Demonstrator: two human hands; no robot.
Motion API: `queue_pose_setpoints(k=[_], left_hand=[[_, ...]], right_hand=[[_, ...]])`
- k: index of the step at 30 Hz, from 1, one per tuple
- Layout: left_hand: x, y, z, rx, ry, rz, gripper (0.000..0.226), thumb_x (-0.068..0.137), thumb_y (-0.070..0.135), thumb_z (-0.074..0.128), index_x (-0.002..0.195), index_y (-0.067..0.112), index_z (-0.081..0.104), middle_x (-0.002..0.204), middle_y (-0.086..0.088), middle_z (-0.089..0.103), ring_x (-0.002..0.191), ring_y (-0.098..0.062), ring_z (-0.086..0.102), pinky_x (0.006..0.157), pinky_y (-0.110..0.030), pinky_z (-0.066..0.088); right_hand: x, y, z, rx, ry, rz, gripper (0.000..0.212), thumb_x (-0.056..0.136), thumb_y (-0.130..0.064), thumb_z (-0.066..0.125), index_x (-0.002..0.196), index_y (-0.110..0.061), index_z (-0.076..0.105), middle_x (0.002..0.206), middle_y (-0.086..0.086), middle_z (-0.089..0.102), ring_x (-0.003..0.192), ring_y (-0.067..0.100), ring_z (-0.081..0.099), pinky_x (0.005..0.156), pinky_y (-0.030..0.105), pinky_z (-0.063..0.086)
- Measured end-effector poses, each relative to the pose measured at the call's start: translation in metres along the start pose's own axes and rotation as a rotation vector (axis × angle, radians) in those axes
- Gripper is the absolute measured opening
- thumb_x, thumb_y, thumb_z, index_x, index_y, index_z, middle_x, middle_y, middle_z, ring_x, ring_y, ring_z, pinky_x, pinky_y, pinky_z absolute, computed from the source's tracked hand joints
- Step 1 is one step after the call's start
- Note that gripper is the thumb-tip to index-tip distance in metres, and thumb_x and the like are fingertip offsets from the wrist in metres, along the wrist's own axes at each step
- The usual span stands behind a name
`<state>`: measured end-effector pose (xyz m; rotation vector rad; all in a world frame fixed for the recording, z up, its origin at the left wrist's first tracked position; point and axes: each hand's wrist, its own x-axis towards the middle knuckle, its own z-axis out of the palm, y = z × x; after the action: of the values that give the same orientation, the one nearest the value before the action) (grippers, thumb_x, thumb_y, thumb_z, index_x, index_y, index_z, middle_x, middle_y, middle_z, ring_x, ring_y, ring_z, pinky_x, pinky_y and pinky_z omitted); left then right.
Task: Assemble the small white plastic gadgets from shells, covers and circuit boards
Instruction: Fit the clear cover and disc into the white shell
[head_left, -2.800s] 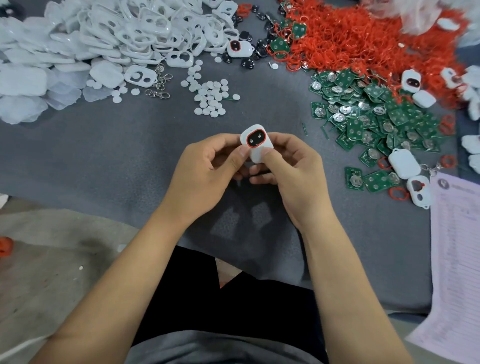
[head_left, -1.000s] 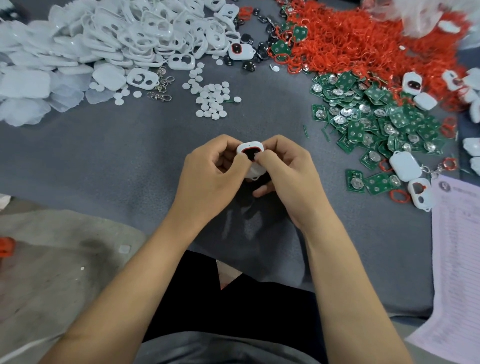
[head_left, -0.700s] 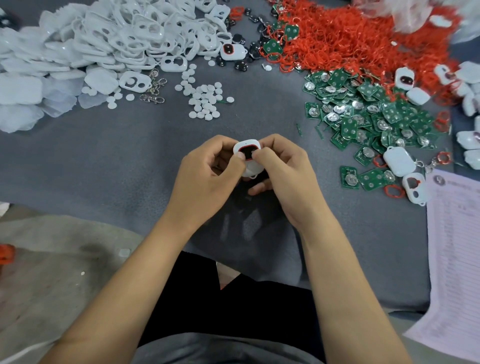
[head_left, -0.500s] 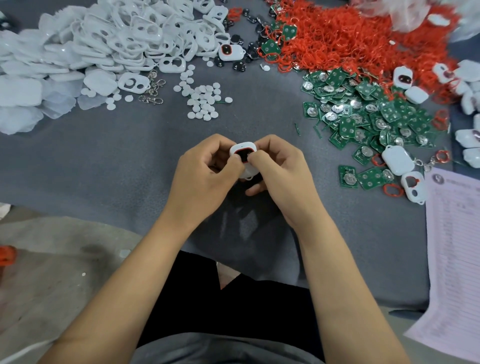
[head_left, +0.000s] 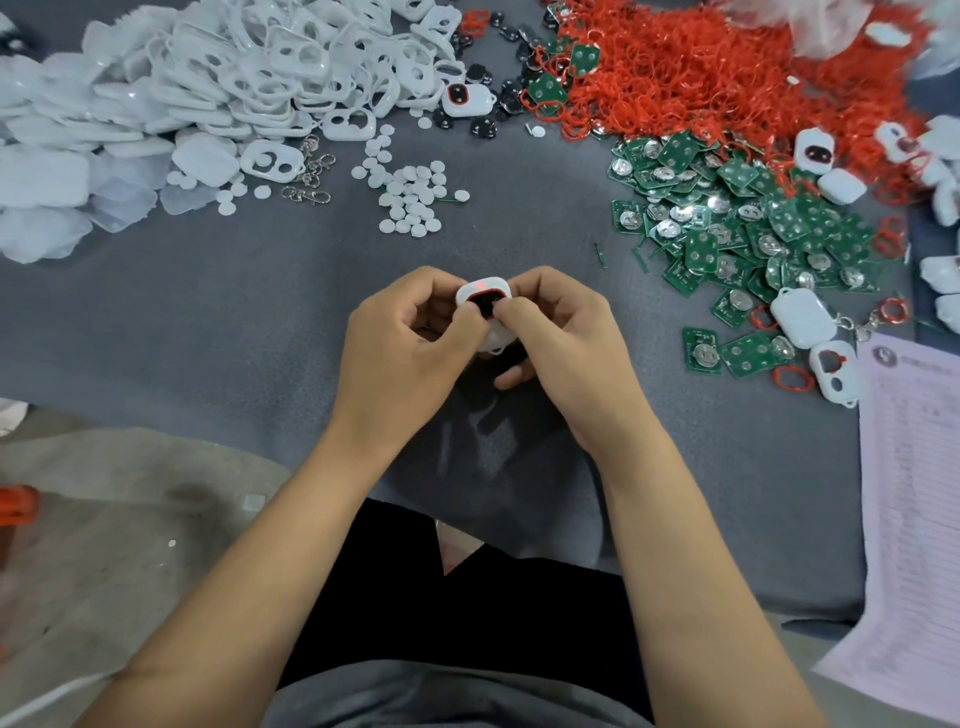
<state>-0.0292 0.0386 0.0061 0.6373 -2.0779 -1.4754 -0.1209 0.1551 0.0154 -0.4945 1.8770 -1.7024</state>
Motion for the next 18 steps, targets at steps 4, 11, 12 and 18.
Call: queue_pose_setpoints(k=[4, 11, 12, 18], left_hand=[[-0.0009, -0.0004, 0.0007, 0.004, -0.006, 0.006, 0.013, 0.089, 0.035, 0.063, 0.092, 0.027, 0.073, 0.084, 0.009, 0.076, 0.079, -0.015, 0.075, 0.070, -0.045, 0.061], [-0.0012, -0.0035, 0.0021, 0.012, -0.014, 0.006, 0.009, 0.094, 0.026, 0.064, 0.095, 0.024, 0.073, 0.085, 0.009, 0.075, 0.081, -0.016, 0.074, 0.070, -0.039, 0.060], [-0.0013, -0.0038, 0.0020, 0.013, -0.021, 0.011, 0.010, 0.094, 0.026, 0.063, 0.095, 0.024, 0.073, 0.086, 0.009, 0.075, 0.081, -0.016, 0.074, 0.069, -0.036, 0.060], [-0.0009, -0.0055, 0.0007, -0.007, -0.054, 0.042, 0.011, 0.097, 0.019, 0.062, 0.098, 0.021, 0.072, 0.086, 0.011, 0.073, 0.079, -0.008, 0.070, 0.067, -0.015, 0.049]], right_hand=[[0.0002, -0.0005, 0.0003, 0.007, 0.001, 0.008, 0.017, 0.084, -0.024, 0.062, 0.090, -0.011, 0.071, 0.078, 0.001, 0.071, 0.073, 0.014, 0.072, 0.053, 0.028, 0.056], [0.0001, -0.0002, -0.0005, 0.011, 0.003, 0.009, 0.019, 0.085, -0.025, 0.062, 0.092, -0.010, 0.070, 0.081, 0.003, 0.071, 0.073, 0.016, 0.072, 0.052, 0.028, 0.055], [0.0002, 0.0001, -0.0005, 0.014, 0.004, 0.010, 0.019, 0.085, -0.025, 0.062, 0.092, -0.010, 0.070, 0.081, 0.004, 0.072, 0.073, 0.016, 0.073, 0.052, 0.028, 0.055], [0.0010, 0.0014, -0.0007, 0.021, 0.013, 0.010, 0.011, 0.084, -0.023, 0.061, 0.085, -0.016, 0.069, 0.077, 0.002, 0.070, 0.073, 0.015, 0.072, 0.052, 0.028, 0.055]])
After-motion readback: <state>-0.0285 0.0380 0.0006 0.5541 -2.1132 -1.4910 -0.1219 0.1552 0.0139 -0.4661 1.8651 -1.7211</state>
